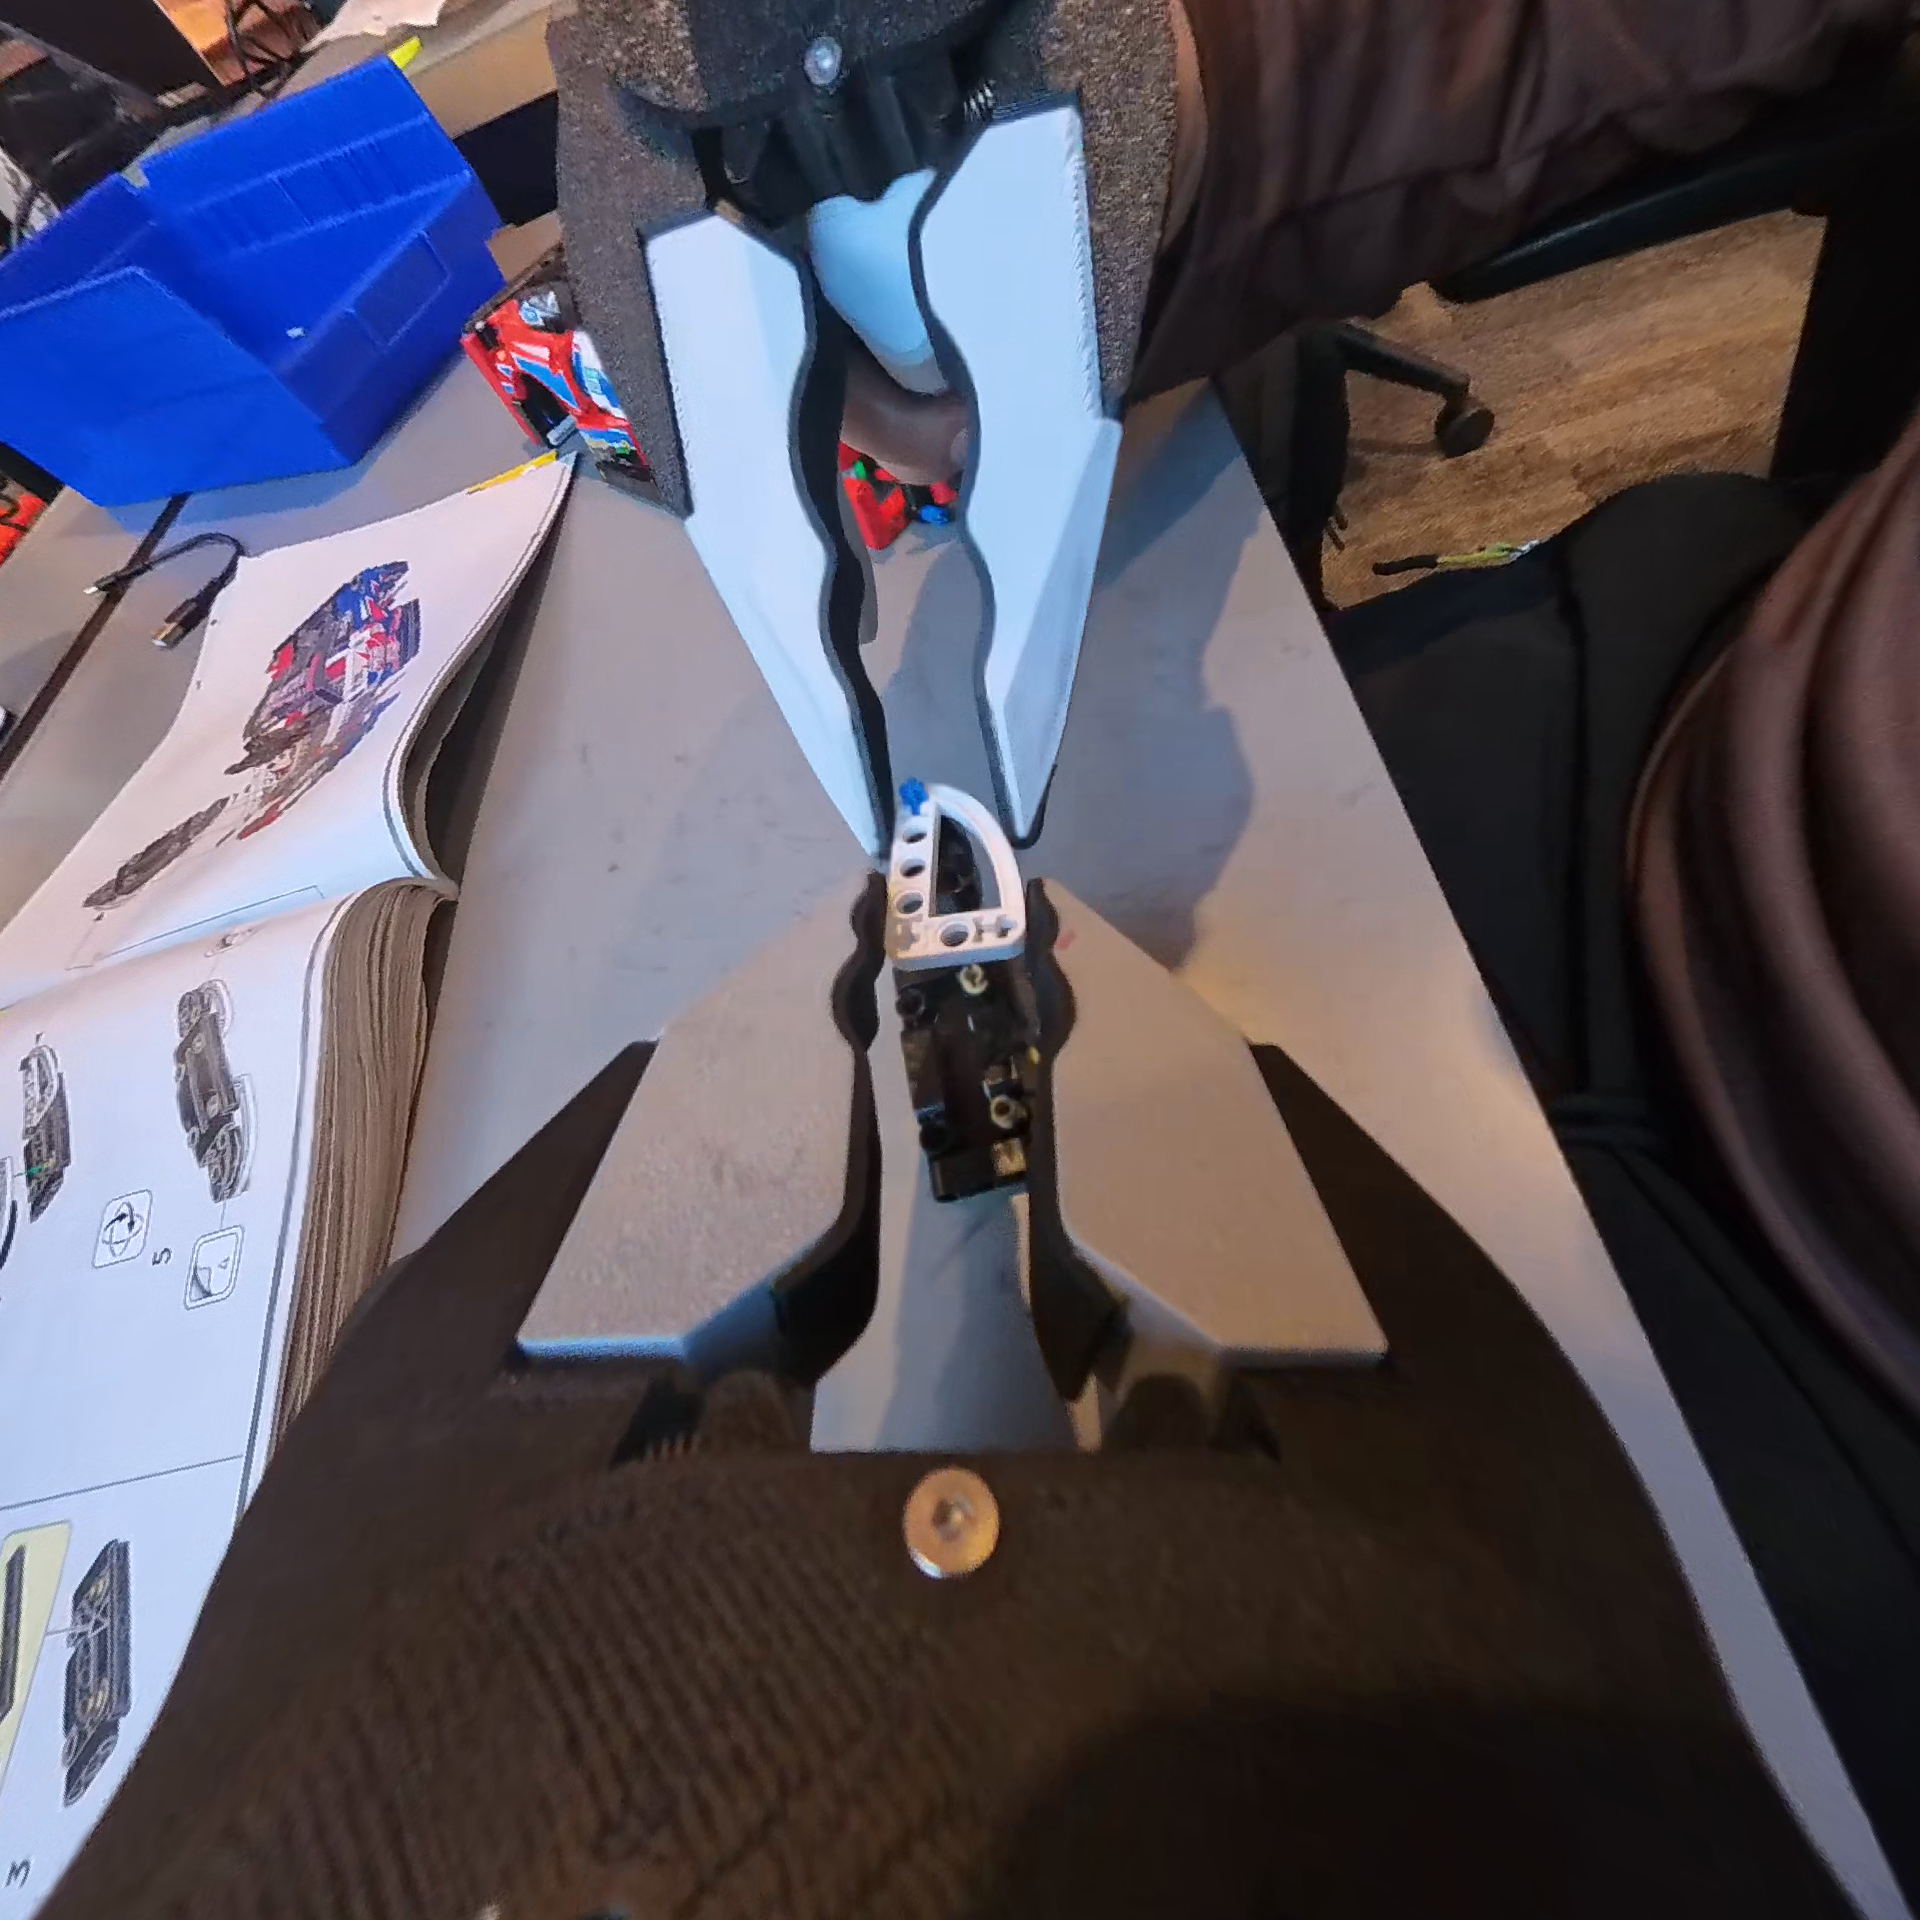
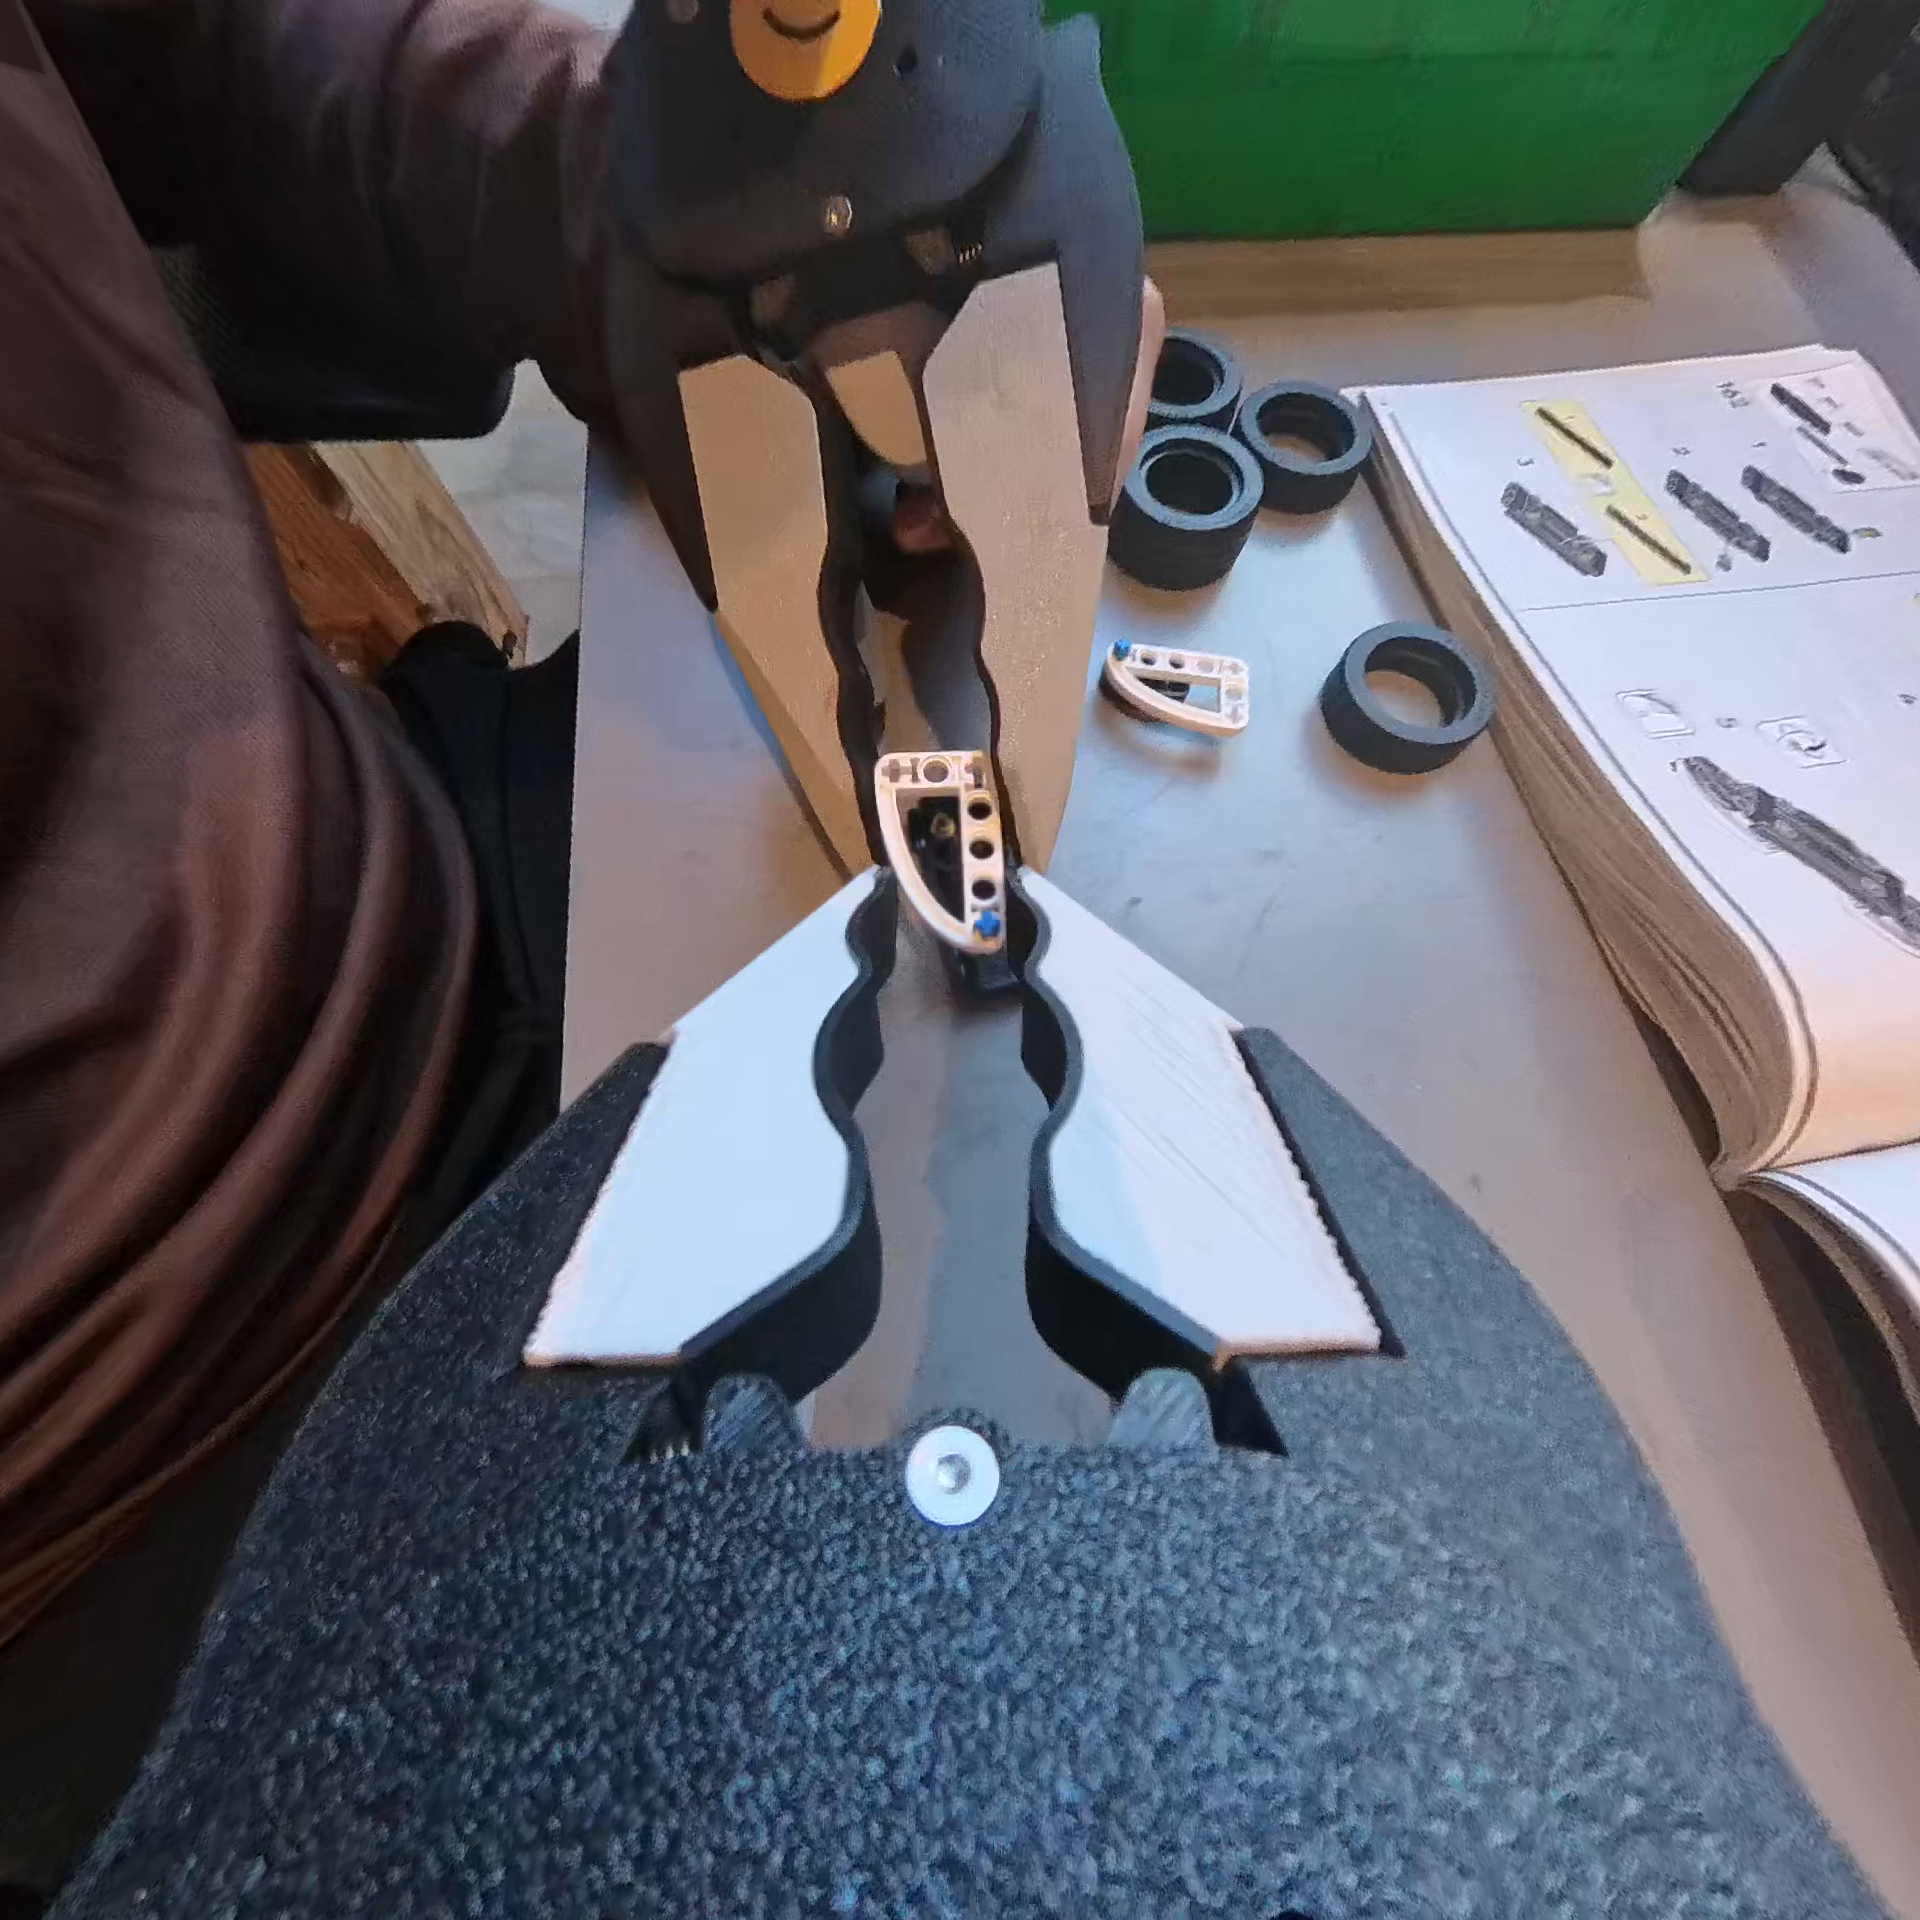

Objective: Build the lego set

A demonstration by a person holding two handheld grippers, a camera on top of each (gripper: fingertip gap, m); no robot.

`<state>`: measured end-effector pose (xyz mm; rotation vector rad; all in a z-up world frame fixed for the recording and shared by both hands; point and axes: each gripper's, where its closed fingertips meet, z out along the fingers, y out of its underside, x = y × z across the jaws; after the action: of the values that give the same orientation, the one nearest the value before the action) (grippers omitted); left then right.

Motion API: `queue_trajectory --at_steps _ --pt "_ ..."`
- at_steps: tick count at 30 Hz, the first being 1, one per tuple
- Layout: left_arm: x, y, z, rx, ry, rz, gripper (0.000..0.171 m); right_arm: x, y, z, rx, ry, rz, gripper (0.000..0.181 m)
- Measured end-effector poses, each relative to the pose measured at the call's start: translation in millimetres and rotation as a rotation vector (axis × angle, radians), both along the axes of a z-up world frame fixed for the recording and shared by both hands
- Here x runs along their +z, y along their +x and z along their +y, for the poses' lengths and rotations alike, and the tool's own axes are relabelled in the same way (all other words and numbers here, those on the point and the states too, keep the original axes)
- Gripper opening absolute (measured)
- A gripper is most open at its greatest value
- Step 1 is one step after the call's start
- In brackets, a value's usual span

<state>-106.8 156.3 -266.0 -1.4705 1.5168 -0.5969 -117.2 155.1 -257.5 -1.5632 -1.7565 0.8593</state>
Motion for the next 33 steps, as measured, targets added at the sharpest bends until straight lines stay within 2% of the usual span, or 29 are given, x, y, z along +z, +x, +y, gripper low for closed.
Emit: queue_trajectory --at_steps 12,22,29,33 --pt "-6 -3 4 0.035 -0.074 0.019 0.022 -10 7 6 -0.013 0.000 -0.052 0.020" --pt "-10 0 3 0.033 -0.019 0.053 0.022 -13 1 2 -0.007 0.050 -0.070 0.026" --pt "-8 0 4 0.054 -0.093 0.029 0.022 -12 3 3 -0.010 0.034 -0.065 0.022" --pt "-15 -12 11 0.123 -0.190 0.054 0.034 -19 12 12 -0.040 0.056 -0.114 0.022"
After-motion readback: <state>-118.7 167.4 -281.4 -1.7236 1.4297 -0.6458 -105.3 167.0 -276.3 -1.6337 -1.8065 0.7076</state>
